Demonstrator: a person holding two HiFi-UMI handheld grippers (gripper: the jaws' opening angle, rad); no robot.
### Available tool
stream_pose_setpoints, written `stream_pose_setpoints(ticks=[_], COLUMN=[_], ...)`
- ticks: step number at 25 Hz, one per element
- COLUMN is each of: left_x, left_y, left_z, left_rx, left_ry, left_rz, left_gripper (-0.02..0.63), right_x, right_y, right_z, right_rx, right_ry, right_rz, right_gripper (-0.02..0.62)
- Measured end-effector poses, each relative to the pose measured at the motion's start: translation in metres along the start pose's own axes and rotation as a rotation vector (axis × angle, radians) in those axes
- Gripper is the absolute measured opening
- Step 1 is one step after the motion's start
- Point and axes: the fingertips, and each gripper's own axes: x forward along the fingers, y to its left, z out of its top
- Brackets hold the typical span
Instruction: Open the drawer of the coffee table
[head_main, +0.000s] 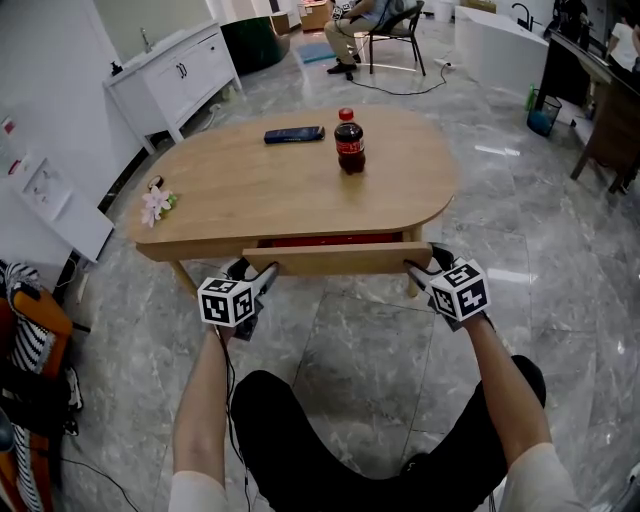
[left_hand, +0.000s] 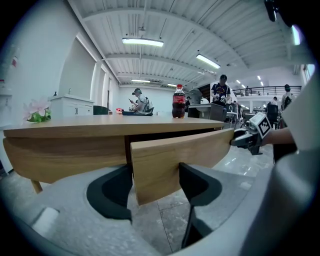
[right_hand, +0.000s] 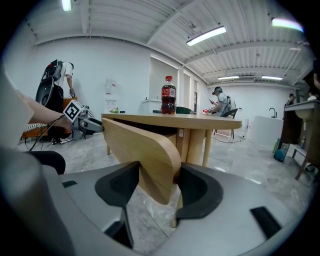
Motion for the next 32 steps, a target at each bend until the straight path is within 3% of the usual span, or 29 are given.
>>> stream_pose_setpoints(ticks=[16, 25, 32], left_x=[-0.0054, -0.003, -0.0044], left_y=[0.0017, 0.0016, -0.0049], left_z=[-0.0025, -0.0003, -0.004], left_rx=[-0.004, 0.051, 0.106], left_ry=[-0.021, -0.046, -0.01], left_rz=[0.043, 0.006, -0.064], left_gripper=[0.281, 0.281, 0.304], right_x=[-0.0012, 0.0007, -0.0004], right_y=[0.0016, 0.0009, 0.0028], right_z=[-0.0008, -0.0003, -0.0025], right_rx=[-0.005, -0.013, -0.017], right_ry=[-0.006, -0.005, 0.003], right_rz=[-0.012, 0.006, 0.023], right_gripper=[0.244, 0.244, 0.244])
